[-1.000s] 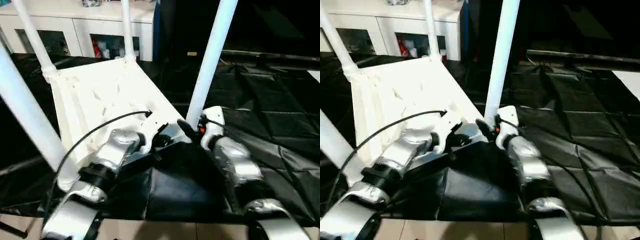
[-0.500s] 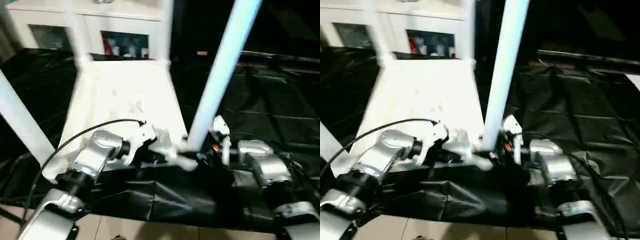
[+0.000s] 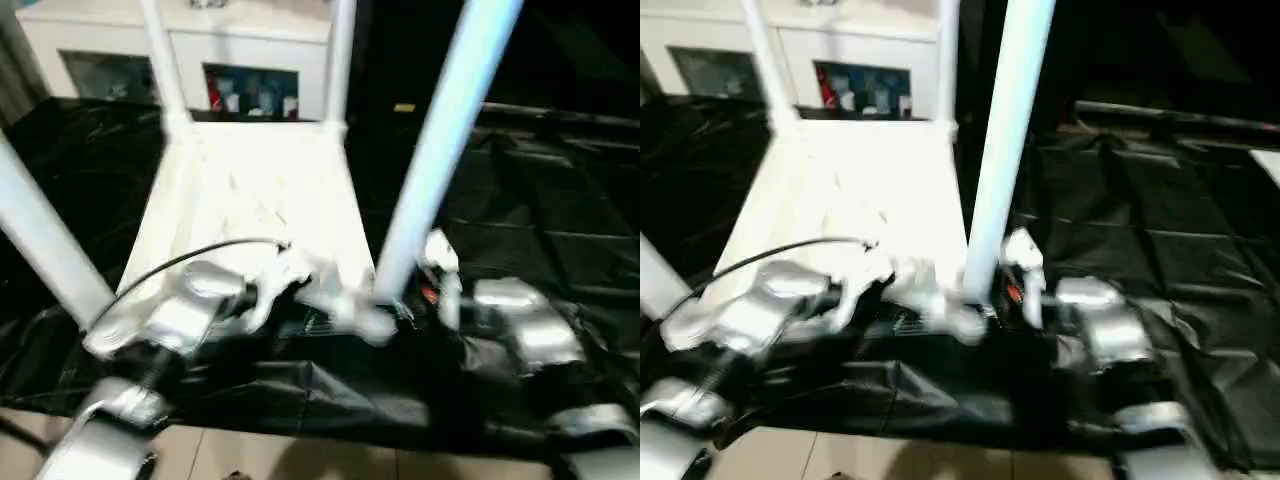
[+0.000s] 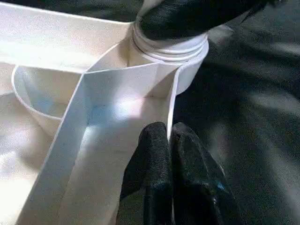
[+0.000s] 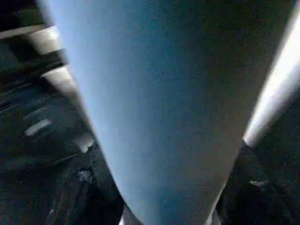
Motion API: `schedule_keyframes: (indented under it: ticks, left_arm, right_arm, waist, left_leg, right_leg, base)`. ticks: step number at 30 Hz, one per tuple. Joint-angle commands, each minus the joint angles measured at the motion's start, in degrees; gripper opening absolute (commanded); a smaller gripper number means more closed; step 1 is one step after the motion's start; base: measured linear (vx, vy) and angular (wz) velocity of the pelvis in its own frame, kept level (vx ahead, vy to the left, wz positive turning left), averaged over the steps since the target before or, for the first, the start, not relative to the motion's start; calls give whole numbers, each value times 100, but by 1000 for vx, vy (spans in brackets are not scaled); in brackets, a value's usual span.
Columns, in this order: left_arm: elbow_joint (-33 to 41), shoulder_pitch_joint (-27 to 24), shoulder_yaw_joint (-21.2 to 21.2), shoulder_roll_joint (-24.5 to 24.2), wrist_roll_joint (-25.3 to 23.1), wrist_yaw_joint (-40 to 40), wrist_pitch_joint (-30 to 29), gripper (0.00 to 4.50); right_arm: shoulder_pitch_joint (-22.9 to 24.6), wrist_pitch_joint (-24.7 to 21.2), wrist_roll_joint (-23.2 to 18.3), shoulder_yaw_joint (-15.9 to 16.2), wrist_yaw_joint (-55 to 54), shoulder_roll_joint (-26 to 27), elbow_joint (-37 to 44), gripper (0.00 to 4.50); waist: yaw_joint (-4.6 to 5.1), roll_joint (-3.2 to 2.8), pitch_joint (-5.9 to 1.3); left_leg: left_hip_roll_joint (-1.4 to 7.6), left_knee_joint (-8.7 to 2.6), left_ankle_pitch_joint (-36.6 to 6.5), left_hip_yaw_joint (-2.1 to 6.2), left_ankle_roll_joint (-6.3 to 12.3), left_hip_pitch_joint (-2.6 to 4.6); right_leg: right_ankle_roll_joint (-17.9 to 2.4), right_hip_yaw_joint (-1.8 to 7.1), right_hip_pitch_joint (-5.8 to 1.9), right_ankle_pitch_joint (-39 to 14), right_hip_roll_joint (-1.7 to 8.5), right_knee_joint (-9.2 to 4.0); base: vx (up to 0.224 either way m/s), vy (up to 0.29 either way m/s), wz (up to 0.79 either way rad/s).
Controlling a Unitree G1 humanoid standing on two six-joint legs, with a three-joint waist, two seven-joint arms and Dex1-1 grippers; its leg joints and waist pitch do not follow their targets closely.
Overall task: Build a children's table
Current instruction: Rotate leg to tighten
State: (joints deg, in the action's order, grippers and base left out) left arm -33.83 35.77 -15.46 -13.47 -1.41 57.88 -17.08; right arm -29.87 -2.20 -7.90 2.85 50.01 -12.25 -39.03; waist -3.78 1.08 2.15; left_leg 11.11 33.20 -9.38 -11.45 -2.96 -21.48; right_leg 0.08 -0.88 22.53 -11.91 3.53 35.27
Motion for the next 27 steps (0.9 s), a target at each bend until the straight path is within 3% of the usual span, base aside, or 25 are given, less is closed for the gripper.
schedule_keyframes:
  ticks: [1, 3, 5, 6, 12, 13, 16, 18, 19, 21, 23, 26, 27]
  left_arm:
    - [-222, 184, 409, 355, 124, -1127, -129, 0]
    - [-344, 282, 512, 595, 119, -1601, -168, 0]
    - [-405, 344, 551, 812, 109, -1922, -191, 0]
    - [-428, 368, 555, 914, 89, -2079, -192, 0]
    - [-528, 402, 383, 1193, -13, -2035, -16, 0]
    - [-516, 399, 361, 1165, -6, -1960, 13, 0]
    - [-407, 344, 256, 994, 29, -1565, 47, 0]
    - [-163, 195, 70, 595, 76, -824, 144, 0]
    - [-93, 150, 22, 463, 80, -608, 161, 0]
    - [-34, 108, -13, 340, 73, -383, 190, 0]
    - [146, -9, -104, 53, 121, 163, 244, 0]
    - [422, -164, -213, -279, 264, 834, 244, 0]
    - [456, -183, -222, -312, 283, 923, 259, 0]
  right_arm:
    - [191, -137, 238, 246, -750, 403, -479, 206]
    - [168, -190, 181, 69, -1369, 676, -612, 201]
    - [130, -190, 208, -18, -1873, 915, -718, 201]
    - [88, -169, 213, -51, -2097, 1036, -794, 200]
    - [-196, 272, 325, 67, -2085, 1498, -1039, 200]
    - [-209, 296, 277, 82, -1870, 1492, -1004, 255]
    - [-228, 253, 200, 126, -1437, 1368, -862, 275]
    - [-221, 100, 80, 234, -609, 979, -611, 290]
    - [-206, 36, 22, 262, -296, 835, -520, 315]
    - [-193, -31, -42, 285, 70, 690, -448, 315]
    - [-78, -322, -227, 461, 1048, 284, -123, 315]
    - [22, -510, -354, 610, 1820, -192, 191, 315]
    - [25, -535, -365, 608, 1902, -232, 214, 315]
  waist:
    - [57, 78, -216]
    - [124, 84, -201]
    - [137, 59, -203]
    - [149, 75, -216]
    - [168, 56, -235]
    - [166, 62, -234]
    - [159, 84, -238]
    - [150, 80, -246]
    - [149, 85, -256]
    - [142, 71, -264]
    - [113, 80, -290]
    - [70, 70, -313]
    - [70, 70, -313]
  left_leg:
    - [202, -444, -1965, 165, -206, 115]
    - [185, -456, -2174, 185, -163, 132]
    - [184, -452, -2244, 189, -161, 157]
    - [183, -443, -2257, 188, -130, 167]
    - [181, -438, -2052, 158, 20, 117]
    - [181, -439, -2035, 153, 53, 117]
    - [182, -439, -1970, 148, 123, 102]
    - [188, -439, -1849, 155, 203, 77]
    - [195, -432, -1711, 145, 252, 53]
    - [202, -416, -1544, 129, 303, 65]
    - [207, -396, -1318, 131, 381, 60]
    - [213, -346, -811, 93, 602, 53]
    - [213, -346, -811, 93, 602, 53]
  right_leg:
    - [-880, 147, -120, -2431, 421, -572]
    - [-746, 146, -102, -2777, 427, -637]
    - [-705, 159, -71, -2883, 431, -656]
    - [-693, 159, -67, -2876, 428, -672]
    - [-834, 172, -93, -2204, 406, -636]
    - [-856, 172, -98, -2144, 402, -633]
    - [-882, 174, -117, -2058, 403, -625]
    - [-919, 171, -157, -1907, 407, -600]
    - [-966, 179, -173, -1695, 406, -574]
    - [-1092, 178, -173, -1337, 396, -545]
    - [-1181, 170, -227, -980, 391, -500]
    - [-1483, 155, -245, 51, 363, -382]
    - [-1483, 155, -245, 51, 363, -382]
  base:
    - [0, 0, 0]
    - [0, 0, 0]
    - [0, 0, 0]
    - [0, 0, 0]
    - [0, 0, 0]
    - [0, 0, 0]
    - [0, 0, 0]
    - [0, 0, 0]
    - [0, 0, 0]
    - [0, 0, 0]
    - [0, 0, 0]
    - [0, 0, 0]
    - [0, 0, 0]
